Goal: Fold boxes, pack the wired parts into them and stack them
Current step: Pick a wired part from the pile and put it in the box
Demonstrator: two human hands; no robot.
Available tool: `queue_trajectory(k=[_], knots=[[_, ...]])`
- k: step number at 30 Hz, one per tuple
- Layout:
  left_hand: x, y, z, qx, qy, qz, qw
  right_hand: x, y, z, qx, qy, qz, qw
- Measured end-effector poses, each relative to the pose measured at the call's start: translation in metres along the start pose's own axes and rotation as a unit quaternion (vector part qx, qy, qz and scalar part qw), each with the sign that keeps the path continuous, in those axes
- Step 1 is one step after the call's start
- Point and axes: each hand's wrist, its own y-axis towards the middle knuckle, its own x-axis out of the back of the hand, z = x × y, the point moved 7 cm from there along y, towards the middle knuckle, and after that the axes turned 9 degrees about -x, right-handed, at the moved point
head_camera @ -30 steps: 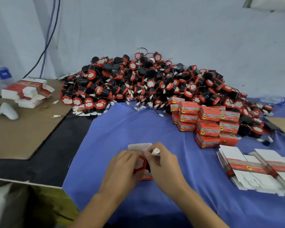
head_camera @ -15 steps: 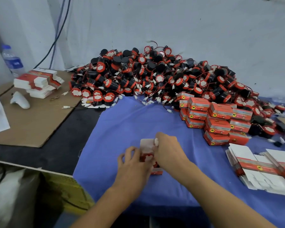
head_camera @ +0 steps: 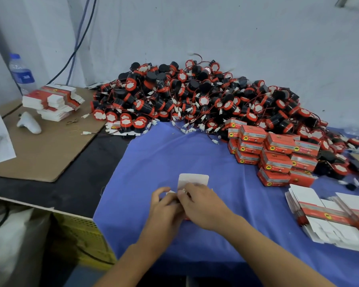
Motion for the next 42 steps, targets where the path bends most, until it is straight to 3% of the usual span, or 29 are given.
queue_trajectory(k=[3,6,8,10,14,19,24,31,35,37,39,40,42], knots=[[0.003,-0.008,0.014,0.091,-0.151,-0.087,0.98,-0.001,-0.004,0.004,0.023,-0.035,-0.005,0.999],[-0.002,-0.02,0.026,0.192,-0.249,-0.157,0.936,0.003,-0.004,0.004,-0.004,-0.013,-0.056,0.998],[-0.005,-0.024,0.03,0.213,-0.298,-0.195,0.91,0.006,-0.002,0.0,-0.028,0.008,-0.081,0.996],[-0.009,-0.022,0.033,0.225,-0.348,-0.183,0.892,0.009,-0.002,-0.004,-0.039,0.02,-0.084,0.996],[-0.012,-0.021,0.034,0.221,-0.32,-0.13,0.912,0.007,-0.003,-0.008,-0.067,0.097,-0.043,0.992],[-0.011,-0.022,0.038,0.228,-0.311,-0.118,0.915,0.004,-0.006,-0.003,-0.007,0.06,0.015,0.998],[-0.01,-0.022,0.034,0.223,-0.304,-0.121,0.918,0.003,0.004,-0.009,-0.066,0.096,0.018,0.993],[-0.013,-0.02,0.031,0.213,-0.287,-0.107,0.928,0.002,0.004,0.0,-0.062,-0.01,-0.007,0.998],[-0.009,-0.02,0.026,0.185,-0.241,-0.098,0.948,-0.009,0.004,0.013,0.01,-0.168,0.015,0.986],[-0.01,-0.019,0.024,0.182,-0.247,-0.103,0.946,-0.008,-0.004,0.013,0.058,-0.16,0.01,0.985],[-0.015,-0.018,0.019,0.179,-0.249,-0.101,0.946,0.002,-0.015,0.007,0.081,-0.042,-0.043,0.995],[-0.015,-0.018,0.015,0.165,-0.209,-0.092,0.96,0.012,-0.023,0.002,0.09,0.031,-0.114,0.989],[-0.016,-0.018,0.006,0.125,-0.089,-0.066,0.986,0.034,-0.043,-0.016,0.082,0.145,-0.295,0.941]])
